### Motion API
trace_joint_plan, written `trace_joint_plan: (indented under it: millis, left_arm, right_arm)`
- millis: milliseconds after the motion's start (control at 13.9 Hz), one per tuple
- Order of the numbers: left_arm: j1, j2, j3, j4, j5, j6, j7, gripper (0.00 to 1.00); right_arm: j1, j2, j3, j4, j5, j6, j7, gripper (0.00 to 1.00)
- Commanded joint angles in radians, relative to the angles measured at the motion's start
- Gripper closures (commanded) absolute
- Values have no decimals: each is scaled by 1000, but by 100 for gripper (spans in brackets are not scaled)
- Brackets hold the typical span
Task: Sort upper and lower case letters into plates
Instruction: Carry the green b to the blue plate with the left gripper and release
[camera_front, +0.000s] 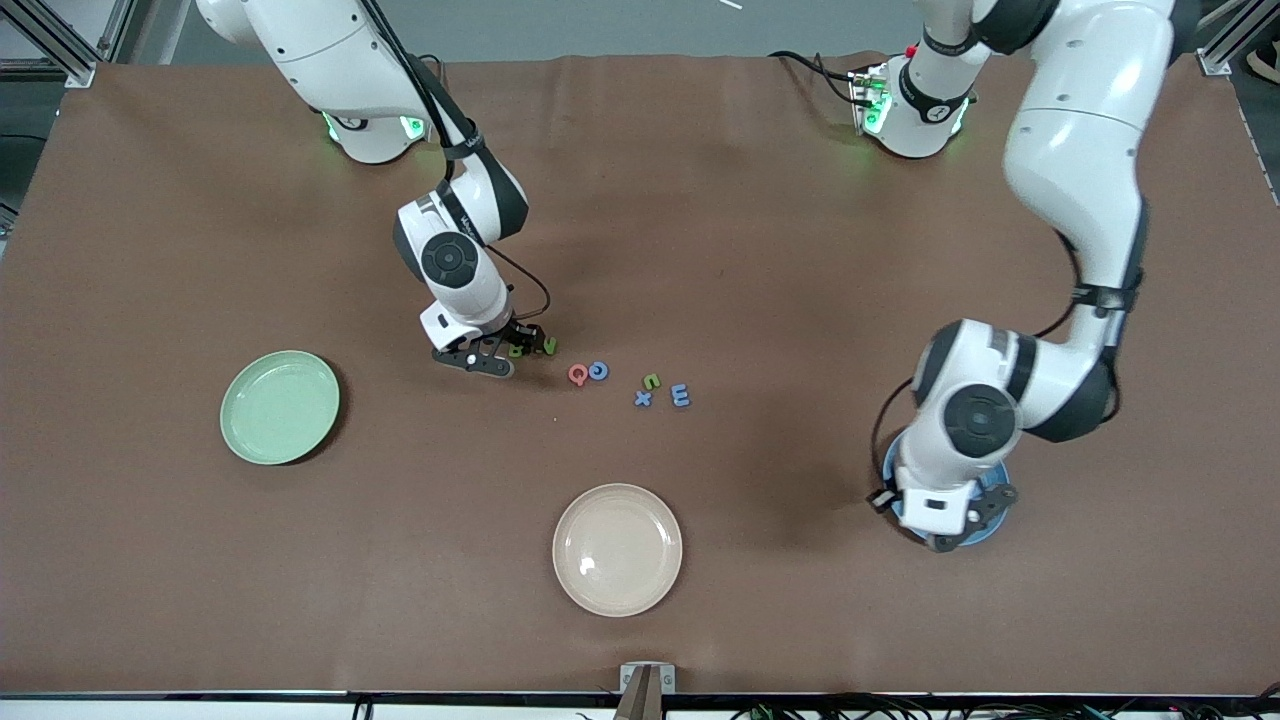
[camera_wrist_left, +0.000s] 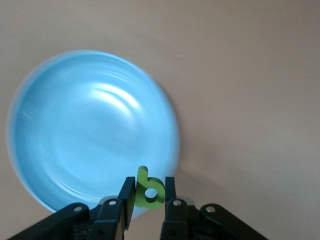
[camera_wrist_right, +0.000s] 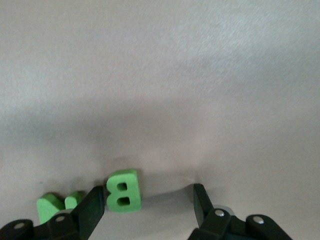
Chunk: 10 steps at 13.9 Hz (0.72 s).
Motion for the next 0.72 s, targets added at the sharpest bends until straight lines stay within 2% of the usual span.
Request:
trace_joint_plan:
  millis: [0,72,144,216,289,433,649]
  left_arm:
    - [111,-81,-30,-177,11,67,145,99]
    - [133,-81,-31,-210,11,108,151,95]
    - [137,-75,-30,-221,11,127,153,75]
    - [139,-74,-30,-221,11,127,153,34]
    - [136,-77,-30,-219,11,124,153,0]
    - [119,-100,-55,-218,4,116,116,0]
    - [111,-117,-199,-207,2,69,-95,0]
  right_arm:
    - [-19,0,4,8,20,7,-4,23]
    - [-17,0,6,9,20,6,-3,27]
    - [-13,0,6,8,20,2,0,30]
    - [-7,-1,6,6,21,2,8,35]
    - [-5,0,8,6,21,4,9,40]
    - [-4,0,8,6,21,2,9,52]
    - [-2,0,8,6,21,2,9,71]
